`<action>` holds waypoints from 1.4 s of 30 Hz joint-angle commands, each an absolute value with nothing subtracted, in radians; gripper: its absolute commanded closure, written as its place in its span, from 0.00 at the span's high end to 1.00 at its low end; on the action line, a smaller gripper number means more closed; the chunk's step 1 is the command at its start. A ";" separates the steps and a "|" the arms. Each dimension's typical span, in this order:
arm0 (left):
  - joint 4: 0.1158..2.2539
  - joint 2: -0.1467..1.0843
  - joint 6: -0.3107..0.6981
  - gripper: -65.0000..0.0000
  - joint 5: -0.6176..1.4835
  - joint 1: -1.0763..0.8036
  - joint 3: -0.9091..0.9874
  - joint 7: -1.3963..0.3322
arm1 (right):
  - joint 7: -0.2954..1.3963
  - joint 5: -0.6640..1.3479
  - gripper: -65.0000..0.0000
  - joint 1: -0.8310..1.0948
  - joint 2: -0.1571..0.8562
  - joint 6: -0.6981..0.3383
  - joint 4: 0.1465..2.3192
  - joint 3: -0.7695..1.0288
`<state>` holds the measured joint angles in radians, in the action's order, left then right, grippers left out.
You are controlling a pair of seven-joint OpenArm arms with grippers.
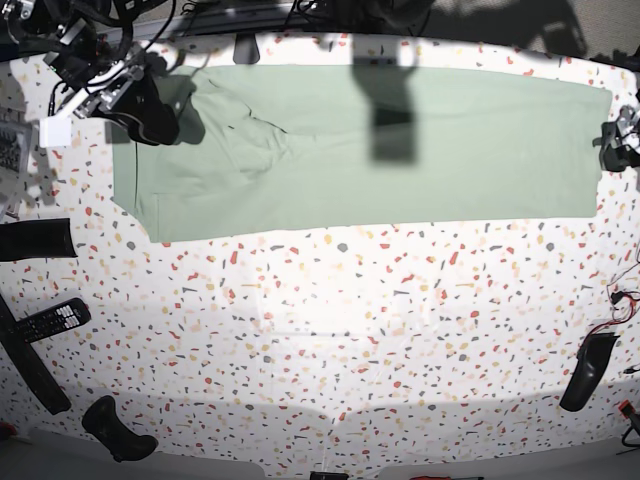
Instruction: Fold the T-shirt properly
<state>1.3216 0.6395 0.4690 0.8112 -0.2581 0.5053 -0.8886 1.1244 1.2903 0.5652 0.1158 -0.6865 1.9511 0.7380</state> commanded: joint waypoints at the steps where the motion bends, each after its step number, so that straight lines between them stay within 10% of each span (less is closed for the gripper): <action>1: 1.335 0.662 0.468 0.47 0.832 -0.255 0.516 -0.875 | 1.108 1.320 0.33 0.565 0.125 -0.698 1.965 0.744; 42: 1.145 0.643 0.691 0.47 1.224 -0.264 0.516 -1.137 | 1.142 1.320 0.33 0.526 0.149 -0.698 1.965 0.744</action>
<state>1.1378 0.6201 0.6842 1.2083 -0.2630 0.5110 -1.1278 1.1545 1.2907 0.5266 0.1360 -0.6872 1.9511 0.7380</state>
